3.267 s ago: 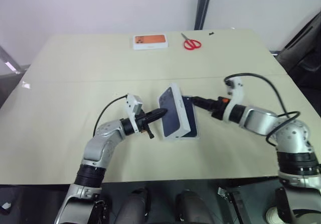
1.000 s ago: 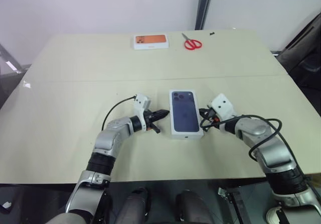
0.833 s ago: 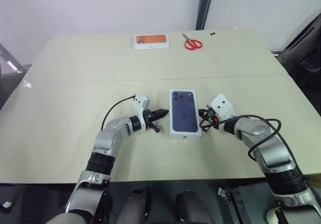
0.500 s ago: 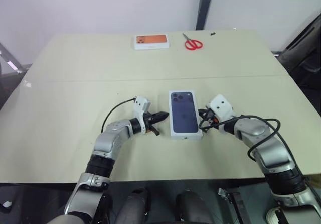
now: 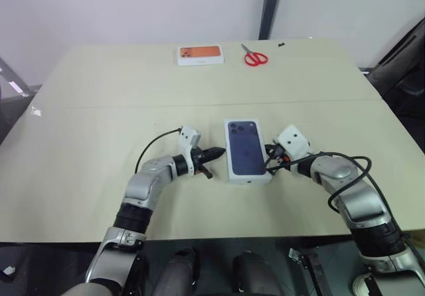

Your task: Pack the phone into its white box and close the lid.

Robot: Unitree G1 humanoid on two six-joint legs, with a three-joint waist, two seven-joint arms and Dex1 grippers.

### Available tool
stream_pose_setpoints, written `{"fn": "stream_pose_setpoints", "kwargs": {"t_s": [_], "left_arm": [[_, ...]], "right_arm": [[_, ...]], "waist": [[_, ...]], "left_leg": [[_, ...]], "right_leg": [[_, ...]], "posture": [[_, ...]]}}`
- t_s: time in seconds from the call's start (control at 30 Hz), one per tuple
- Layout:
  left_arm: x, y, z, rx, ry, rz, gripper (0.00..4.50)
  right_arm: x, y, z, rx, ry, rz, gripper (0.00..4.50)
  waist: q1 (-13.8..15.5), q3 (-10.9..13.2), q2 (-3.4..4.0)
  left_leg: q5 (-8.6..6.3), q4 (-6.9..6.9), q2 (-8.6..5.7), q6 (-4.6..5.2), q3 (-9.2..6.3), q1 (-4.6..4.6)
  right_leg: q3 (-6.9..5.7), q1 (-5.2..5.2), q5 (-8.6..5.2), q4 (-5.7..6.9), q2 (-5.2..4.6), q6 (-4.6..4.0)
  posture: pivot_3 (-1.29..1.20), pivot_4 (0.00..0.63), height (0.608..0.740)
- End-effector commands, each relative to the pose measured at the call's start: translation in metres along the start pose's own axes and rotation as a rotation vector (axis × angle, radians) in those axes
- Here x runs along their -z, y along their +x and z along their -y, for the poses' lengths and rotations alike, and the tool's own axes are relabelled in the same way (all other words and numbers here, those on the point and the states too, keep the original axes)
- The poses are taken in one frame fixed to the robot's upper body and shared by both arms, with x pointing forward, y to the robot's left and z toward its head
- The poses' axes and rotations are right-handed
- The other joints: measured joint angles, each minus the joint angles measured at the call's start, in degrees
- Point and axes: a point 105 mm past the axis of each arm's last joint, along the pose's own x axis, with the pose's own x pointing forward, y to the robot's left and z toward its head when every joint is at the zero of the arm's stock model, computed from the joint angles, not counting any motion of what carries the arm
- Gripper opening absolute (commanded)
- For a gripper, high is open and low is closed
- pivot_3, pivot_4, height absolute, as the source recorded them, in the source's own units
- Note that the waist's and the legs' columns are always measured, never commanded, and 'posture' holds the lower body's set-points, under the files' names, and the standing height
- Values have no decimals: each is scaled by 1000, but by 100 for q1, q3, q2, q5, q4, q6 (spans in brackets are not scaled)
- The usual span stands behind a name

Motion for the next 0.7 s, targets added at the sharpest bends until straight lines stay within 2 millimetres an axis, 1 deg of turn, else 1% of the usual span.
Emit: {"fn": "stream_pose_setpoints", "kwargs": {"t_s": [0.03, 0.2, 0.47, 0.7], "left_arm": [[-12, 1, 5, 14, 31, 41, 0], [-17, 4, 1, -7, 30, 61, 0], [-9, 3, 7, 14, 35, 39, 0], [-11, -2, 1, -16, 34, 50, 0]], "right_arm": [[-14, -1, -4, -15, -21, 50, 28], [-12, 1, -5, -18, -32, 40, 28], [-9, 2, -3, -10, -42, 25, 28], [-12, 0, 0, 0, -39, 30, 28]], "waist": [[0, 0, 0], [0, 0, 0], [-1, 0, 0], [-1, 0, 0]], "left_leg": [[0, 0, 0, 0, 0, 0], [0, 0, 0, 0, 0, 0], [0, 1, 0, 0, 0, 0], [0, 0, 0, -1, 0, 0]], "right_leg": [[0, 0, 0, 0, 0, 0], [0, 0, 0, 0, 0, 0], [0, 0, 0, 1, 0, 0], [0, 0, 0, 1, 0, 0]], "posture": [[0, 150, 734], [0, 150, 734], [0, 150, 734], [0, 150, 734]]}}
